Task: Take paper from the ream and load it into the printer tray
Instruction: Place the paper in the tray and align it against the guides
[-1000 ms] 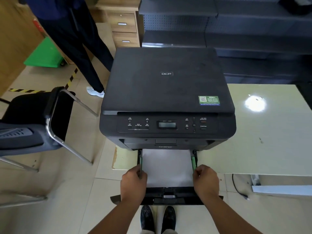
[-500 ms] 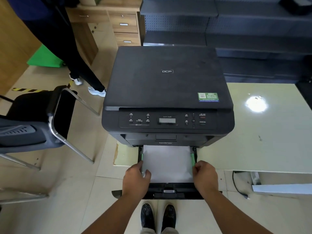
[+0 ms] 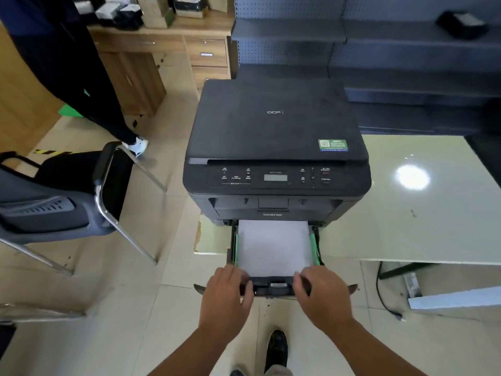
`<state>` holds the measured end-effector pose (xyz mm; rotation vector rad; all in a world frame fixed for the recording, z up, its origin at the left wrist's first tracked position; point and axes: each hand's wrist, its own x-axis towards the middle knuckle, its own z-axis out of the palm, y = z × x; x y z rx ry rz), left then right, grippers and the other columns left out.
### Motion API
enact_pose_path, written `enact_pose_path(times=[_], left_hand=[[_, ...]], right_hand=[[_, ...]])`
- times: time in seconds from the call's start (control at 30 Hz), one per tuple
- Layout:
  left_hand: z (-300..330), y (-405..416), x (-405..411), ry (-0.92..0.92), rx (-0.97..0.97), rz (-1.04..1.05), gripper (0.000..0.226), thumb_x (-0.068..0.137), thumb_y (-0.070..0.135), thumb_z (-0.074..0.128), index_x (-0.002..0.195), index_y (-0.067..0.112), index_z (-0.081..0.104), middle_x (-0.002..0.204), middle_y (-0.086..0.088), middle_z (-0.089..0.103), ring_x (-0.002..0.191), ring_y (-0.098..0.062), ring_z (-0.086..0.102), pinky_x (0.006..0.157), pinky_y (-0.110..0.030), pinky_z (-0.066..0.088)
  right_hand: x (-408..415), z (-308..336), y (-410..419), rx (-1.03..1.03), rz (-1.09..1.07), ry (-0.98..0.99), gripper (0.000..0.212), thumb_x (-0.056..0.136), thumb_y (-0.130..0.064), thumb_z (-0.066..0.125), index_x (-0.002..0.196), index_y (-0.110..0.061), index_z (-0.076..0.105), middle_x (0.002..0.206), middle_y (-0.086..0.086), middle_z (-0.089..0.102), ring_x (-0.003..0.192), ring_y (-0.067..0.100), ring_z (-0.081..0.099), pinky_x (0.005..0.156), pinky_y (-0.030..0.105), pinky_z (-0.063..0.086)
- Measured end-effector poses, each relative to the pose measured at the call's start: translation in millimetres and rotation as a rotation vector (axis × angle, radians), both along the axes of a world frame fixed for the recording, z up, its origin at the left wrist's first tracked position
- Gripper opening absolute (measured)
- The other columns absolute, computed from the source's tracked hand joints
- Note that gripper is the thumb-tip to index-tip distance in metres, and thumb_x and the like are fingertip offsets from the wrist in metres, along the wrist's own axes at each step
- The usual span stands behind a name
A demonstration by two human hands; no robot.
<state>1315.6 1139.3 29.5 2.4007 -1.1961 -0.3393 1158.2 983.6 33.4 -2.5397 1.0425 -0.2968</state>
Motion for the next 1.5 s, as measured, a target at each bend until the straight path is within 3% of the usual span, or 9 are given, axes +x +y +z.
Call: enact_pose_path(times=[0.13, 0.27, 0.43, 0.7, 0.9, 1.1, 1.23, 1.4, 1.5], left_hand=[[-3.1, 20.8, -14.4, -0.068, -0.001, -0.109, 0.010, 0.089, 0.037, 0.053, 0.087, 0.028, 0.056, 0.084, 0.012, 0.054, 0.080, -0.011, 0.048, 0.072, -0.026, 0.045], [-12.2, 35.7, -27.2, -0.067, 0.026, -0.135, 0.017, 0.086, 0.038, 0.050, 0.096, 0.028, 0.061, 0.090, 0.011, 0.056, 0.086, -0.011, 0.053, 0.077, -0.027, 0.049], [-18.4, 37.8, -28.0, -0.055, 0.053, -0.122, 0.027, 0.085, 0.035, 0.049, 0.107, 0.027, 0.063, 0.095, 0.010, 0.059, 0.092, -0.011, 0.055, 0.086, -0.027, 0.049], [-14.8, 26.4, -22.0, -0.007, 0.080, -0.074, 0.029, 0.084, 0.034, 0.049, 0.109, 0.025, 0.062, 0.097, 0.009, 0.058, 0.093, -0.012, 0.056, 0.088, -0.027, 0.048], [-13.4, -6.4, -2.0, -0.001, 0.104, -0.053, 0.031, 0.085, 0.032, 0.051, 0.112, 0.021, 0.060, 0.101, 0.005, 0.057, 0.094, -0.015, 0.055, 0.086, -0.028, 0.050], [-10.9, -57.5, 17.5, 0.089, 0.150, 0.036, 0.054, 0.091, 0.033, 0.049, 0.142, 0.019, 0.043, 0.137, 0.003, 0.054, 0.127, -0.015, 0.047, 0.110, -0.031, 0.038], [-5.2, -84.3, 30.1, 0.076, 0.180, 0.015, 0.059, 0.092, 0.033, 0.048, 0.147, 0.018, 0.036, 0.147, 0.002, 0.048, 0.136, -0.015, 0.040, 0.117, -0.032, 0.030], [0.5, -88.5, 34.3, 0.075, 0.191, 0.050, 0.055, 0.091, 0.032, 0.051, 0.144, 0.018, 0.041, 0.144, 0.001, 0.051, 0.132, -0.016, 0.044, 0.114, -0.030, 0.031], [-1.6, -79.5, 36.8, 0.070, 0.201, 0.062, 0.053, 0.091, 0.033, 0.050, 0.142, 0.019, 0.043, 0.142, 0.003, 0.051, 0.131, -0.016, 0.045, 0.114, -0.030, 0.032]], right_hand=[[-12.2, 3.8, 33.0, -0.034, 0.108, 0.042, 0.034, 0.088, -0.037, 0.054, 0.056, -0.024, 0.054, 0.050, -0.010, 0.051, 0.043, 0.007, 0.043, 0.042, 0.023, 0.041], [-20.5, 1.7, 54.2, 0.005, 0.120, 0.152, 0.030, 0.086, -0.042, 0.045, 0.071, -0.026, 0.065, 0.066, -0.010, 0.064, 0.062, 0.011, 0.057, 0.061, 0.027, 0.050], [-20.8, -0.7, 56.8, 0.000, 0.122, 0.193, 0.029, 0.081, -0.037, 0.052, 0.098, -0.024, 0.072, 0.087, -0.009, 0.072, 0.083, 0.014, 0.065, 0.080, 0.032, 0.055], [-10.4, 0.4, 44.8, 0.021, 0.166, 0.225, 0.030, 0.085, -0.028, 0.051, 0.108, -0.023, 0.070, 0.097, -0.007, 0.073, 0.089, 0.014, 0.064, 0.088, 0.032, 0.050], [16.8, -5.0, 17.8, 0.076, 0.156, 0.234, 0.030, 0.090, -0.024, 0.045, 0.116, -0.019, 0.061, 0.109, -0.002, 0.064, 0.103, 0.018, 0.055, 0.099, 0.033, 0.043], [52.4, -9.0, -38.4, 0.127, 0.199, 0.302, 0.056, 0.092, -0.026, 0.046, 0.145, -0.013, 0.035, 0.145, 0.004, 0.044, 0.136, 0.023, 0.036, 0.120, 0.037, 0.021], [69.9, -12.0, -75.1, 0.170, 0.179, 0.261, 0.053, 0.092, -0.026, 0.046, 0.143, -0.015, 0.035, 0.142, 0.004, 0.044, 0.134, 0.022, 0.039, 0.118, 0.035, 0.026], [76.6, -16.3, -80.2, 0.181, 0.192, 0.267, 0.058, 0.088, -0.022, 0.047, 0.143, -0.011, 0.034, 0.138, 0.007, 0.043, 0.129, 0.026, 0.040, 0.115, 0.041, 0.031], [73.0, -18.7, -75.0, 0.217, 0.200, 0.282, 0.064, 0.088, -0.023, 0.048, 0.148, -0.011, 0.028, 0.146, 0.008, 0.038, 0.137, 0.027, 0.035, 0.117, 0.038, 0.026]])
